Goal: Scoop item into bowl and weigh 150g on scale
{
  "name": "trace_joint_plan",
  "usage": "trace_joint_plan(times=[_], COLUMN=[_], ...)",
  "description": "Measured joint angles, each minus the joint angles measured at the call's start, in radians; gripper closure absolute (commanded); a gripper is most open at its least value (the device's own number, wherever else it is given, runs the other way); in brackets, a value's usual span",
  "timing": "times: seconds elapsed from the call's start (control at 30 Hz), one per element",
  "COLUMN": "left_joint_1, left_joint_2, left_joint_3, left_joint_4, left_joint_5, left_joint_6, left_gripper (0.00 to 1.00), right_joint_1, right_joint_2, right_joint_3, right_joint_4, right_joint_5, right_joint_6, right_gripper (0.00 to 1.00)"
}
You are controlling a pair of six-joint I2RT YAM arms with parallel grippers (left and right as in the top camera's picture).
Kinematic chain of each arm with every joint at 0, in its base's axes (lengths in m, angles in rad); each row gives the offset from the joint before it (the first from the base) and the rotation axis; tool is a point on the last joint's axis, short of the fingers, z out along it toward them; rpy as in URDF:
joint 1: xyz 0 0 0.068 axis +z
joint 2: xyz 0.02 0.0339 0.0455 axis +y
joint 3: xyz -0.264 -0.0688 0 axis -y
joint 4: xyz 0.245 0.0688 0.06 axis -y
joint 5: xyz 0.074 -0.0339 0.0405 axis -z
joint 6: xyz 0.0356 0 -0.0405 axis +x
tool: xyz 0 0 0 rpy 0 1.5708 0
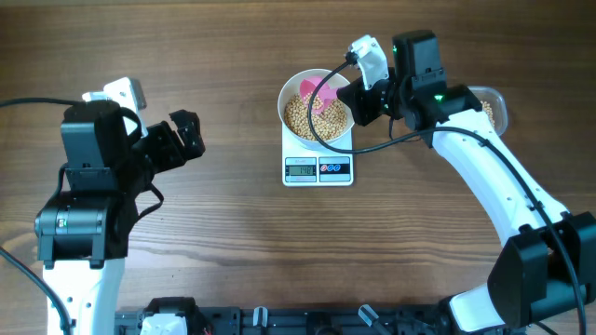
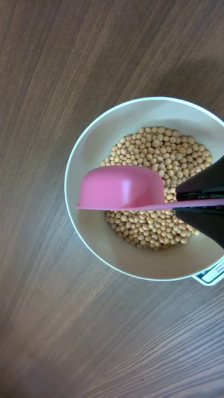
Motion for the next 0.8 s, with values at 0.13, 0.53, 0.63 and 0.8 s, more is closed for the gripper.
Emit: trace_joint_plan(times=[0.13,0.53,0.63,0.8], left_joint_1=[0.000,0.000,0.000,0.000], left_joint_2=[0.000,0.000,0.000,0.000], left_joint_3=[0.000,0.000,0.000,0.000], left_joint_4=[0.000,0.000,0.000,0.000], left_joint_5=[0.000,0.000,0.000,0.000], left_joint_6=[0.000,0.000,0.000,0.000], left_gripper=[0.00,0.00,0.00,0.00], right_joint_1=[0.000,0.000,0.000,0.000], right_joint_2=[0.000,0.000,0.000,0.000], right_joint_3=[0.000,0.000,0.000,0.000], right_joint_4=[0.001,0.003,0.003,0.003], right_joint_5=[0.002,0.002,0.002,0.002], right_joint_6=[0.014,0.040,0.041,0.040], right_gripper=[0.96,0.96,0.96,0.96])
